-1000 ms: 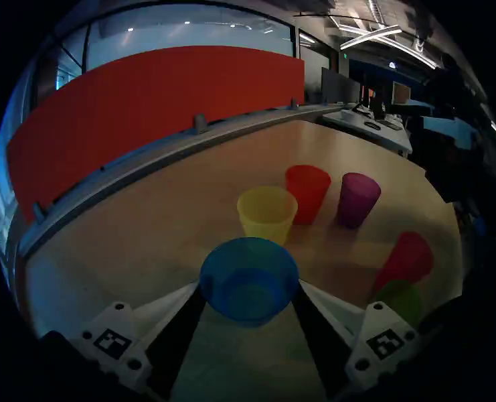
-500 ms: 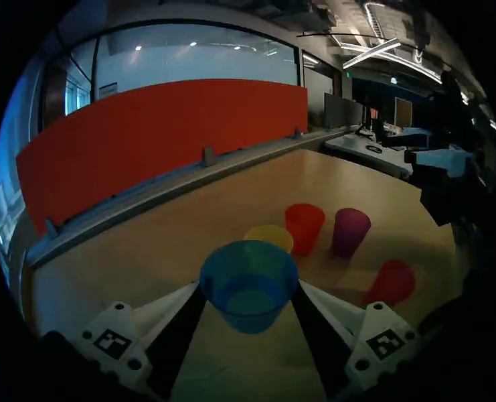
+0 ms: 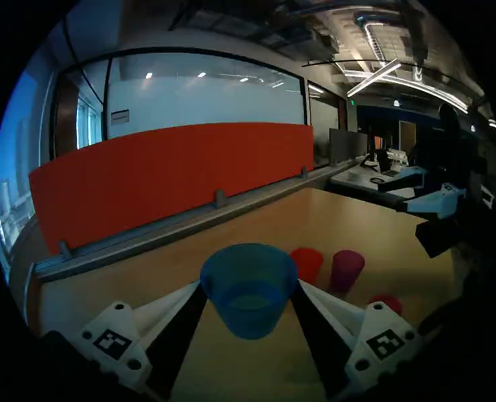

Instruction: Pour water

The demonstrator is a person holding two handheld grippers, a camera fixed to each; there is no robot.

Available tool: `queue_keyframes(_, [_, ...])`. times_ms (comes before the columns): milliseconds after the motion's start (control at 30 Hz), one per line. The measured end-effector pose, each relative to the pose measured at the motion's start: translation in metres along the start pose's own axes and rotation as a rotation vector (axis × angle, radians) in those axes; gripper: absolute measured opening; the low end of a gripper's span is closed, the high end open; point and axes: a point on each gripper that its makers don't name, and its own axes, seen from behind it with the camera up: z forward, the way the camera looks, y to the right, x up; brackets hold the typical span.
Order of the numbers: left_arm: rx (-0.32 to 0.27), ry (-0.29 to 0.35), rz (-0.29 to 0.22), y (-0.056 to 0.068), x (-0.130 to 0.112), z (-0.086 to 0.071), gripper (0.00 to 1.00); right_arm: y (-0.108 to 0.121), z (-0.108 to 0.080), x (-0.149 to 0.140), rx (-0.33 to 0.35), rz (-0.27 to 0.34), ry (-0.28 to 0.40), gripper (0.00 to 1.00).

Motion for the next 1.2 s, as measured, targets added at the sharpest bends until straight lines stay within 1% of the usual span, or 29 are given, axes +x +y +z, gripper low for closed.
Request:
queue_keyframes(200, [0.02,0.065,-0.001,-0.005,0.023,-0.012,0.85,-0.003,-0.001,0.0,0.008,-0.013,0.003,1.0])
queue_keyframes(500, [0.026,0.15,-0.011,-0.006,0.053,-0.026,0.85,-0.005,-0.001,-0.001,0.021,-0.019,0.003,1.0])
queue_keyframes(700, [0.032,0.19,0.009,-0.004,0.067,-0.033,0.85,-0.006,0.0,-0.003,0.029,-0.026,0.0,1.0])
queue_keyframes(867, [0.034,0.203,0.021,-0.002,0.073,-0.037,0.85,-0.01,0.0,-0.008,0.053,-0.039,-0.013,1.0])
queue_keyframes(1200, [0.024,0.214,0.032,0.002,0.081,-0.042,0.85,-0.028,0.005,-0.017,0.143,-0.052,-0.048,1.0])
